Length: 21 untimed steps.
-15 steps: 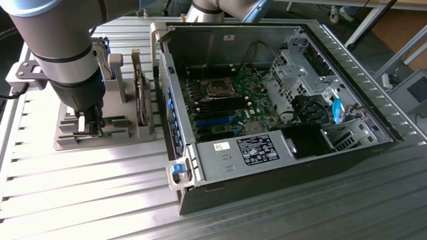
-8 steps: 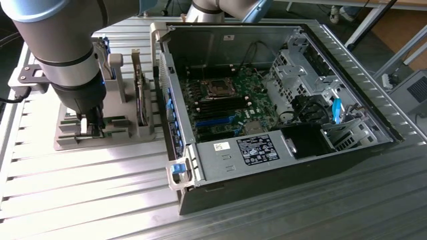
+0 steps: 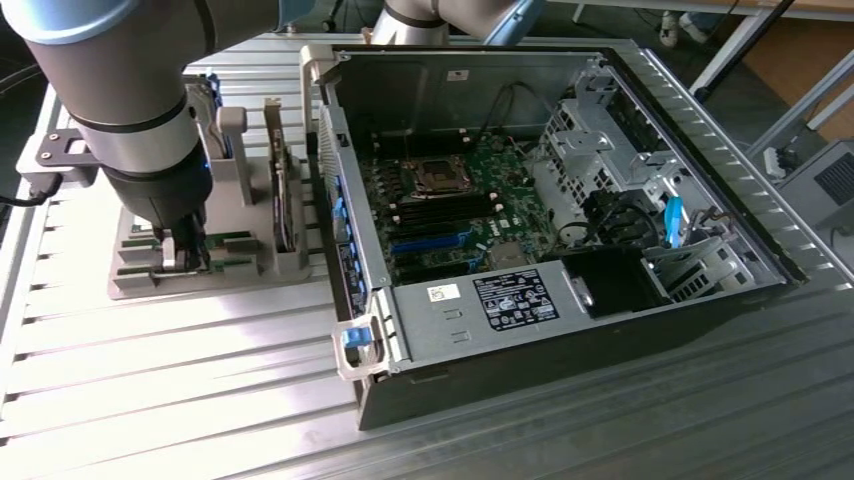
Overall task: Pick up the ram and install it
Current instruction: 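Pick up the ram and move it above insertion slot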
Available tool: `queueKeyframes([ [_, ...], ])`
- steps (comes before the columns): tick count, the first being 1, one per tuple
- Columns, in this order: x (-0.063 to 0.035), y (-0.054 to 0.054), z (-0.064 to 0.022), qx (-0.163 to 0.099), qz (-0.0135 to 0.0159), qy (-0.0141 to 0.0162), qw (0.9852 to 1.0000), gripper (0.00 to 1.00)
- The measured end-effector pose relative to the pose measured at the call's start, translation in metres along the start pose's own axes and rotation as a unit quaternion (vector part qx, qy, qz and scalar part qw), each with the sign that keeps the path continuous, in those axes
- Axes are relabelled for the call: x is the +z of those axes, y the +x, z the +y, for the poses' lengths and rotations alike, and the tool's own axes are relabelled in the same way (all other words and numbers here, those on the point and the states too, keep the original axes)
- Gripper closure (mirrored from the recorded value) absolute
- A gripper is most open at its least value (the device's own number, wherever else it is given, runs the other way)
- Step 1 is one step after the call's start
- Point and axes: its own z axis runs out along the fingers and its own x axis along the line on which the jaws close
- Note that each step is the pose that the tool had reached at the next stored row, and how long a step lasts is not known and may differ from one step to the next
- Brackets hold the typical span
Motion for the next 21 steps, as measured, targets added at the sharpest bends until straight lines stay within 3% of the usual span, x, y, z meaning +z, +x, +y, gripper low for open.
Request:
queueKeyframes([
  [10, -0.0081, 0.0, 0.0001, 0.0, 0.0038, 0.0002, 1.0, 0.89],
  [21, -0.0184, 0.0, 0.0001, 0.0, 0.0041, 0.0003, 1.0, 0.89],
])
